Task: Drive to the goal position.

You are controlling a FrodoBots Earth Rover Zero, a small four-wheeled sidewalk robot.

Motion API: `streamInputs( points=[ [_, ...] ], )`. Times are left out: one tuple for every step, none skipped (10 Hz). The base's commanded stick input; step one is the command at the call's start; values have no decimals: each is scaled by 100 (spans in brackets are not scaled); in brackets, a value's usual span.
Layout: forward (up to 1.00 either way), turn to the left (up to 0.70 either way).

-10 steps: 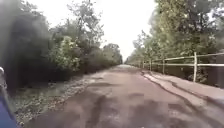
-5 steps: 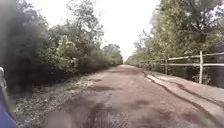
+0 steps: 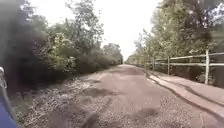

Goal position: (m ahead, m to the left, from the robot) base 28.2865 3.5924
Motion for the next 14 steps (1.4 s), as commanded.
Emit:
streamInputs(
  points=[
    [70,0],
    [70,0],
    [70,0],
    [70,0],
    [70,0],
    [70,0],
    [70,0],
    [70,0],
    [70,0],
    [70,0],
    [70,0],
    [70,0],
    [70,0],
    [70,0]
  ],
)
